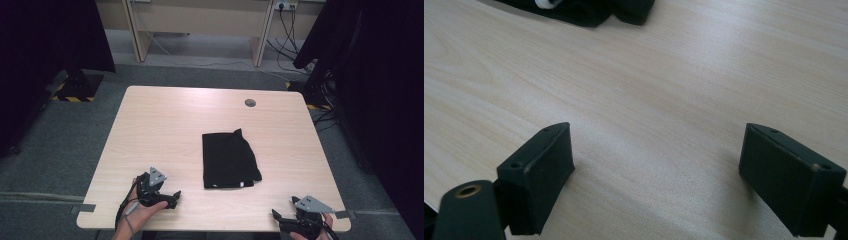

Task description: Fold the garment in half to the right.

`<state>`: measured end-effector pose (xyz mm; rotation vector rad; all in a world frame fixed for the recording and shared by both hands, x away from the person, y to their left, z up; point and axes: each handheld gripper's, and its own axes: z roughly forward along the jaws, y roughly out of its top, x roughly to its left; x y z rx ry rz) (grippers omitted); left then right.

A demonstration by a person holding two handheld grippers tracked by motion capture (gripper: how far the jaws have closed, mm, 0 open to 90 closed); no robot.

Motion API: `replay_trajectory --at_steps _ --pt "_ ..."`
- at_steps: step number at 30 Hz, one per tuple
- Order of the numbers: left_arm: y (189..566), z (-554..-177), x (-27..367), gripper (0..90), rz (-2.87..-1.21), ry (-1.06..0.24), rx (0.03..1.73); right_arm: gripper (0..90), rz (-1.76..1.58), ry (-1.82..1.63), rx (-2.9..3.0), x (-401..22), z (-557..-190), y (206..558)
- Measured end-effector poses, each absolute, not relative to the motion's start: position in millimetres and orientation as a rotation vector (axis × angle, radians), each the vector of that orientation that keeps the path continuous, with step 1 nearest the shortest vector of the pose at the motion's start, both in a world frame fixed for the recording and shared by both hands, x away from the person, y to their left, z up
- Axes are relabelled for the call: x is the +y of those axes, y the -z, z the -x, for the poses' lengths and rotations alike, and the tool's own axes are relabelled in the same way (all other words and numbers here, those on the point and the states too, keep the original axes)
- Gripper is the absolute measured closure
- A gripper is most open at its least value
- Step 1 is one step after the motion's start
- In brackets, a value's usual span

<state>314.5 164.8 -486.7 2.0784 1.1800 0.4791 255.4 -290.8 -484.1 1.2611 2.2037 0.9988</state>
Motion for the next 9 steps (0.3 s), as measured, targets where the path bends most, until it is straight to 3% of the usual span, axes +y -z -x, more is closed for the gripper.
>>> replay_trajectory --at_steps 9 --pt "486.7 -314.5 164.8 0.0 -2.078 -0.479 1.180 14.4 -1.262 -0.999 2.202 -290.5 -255.5 484.3"
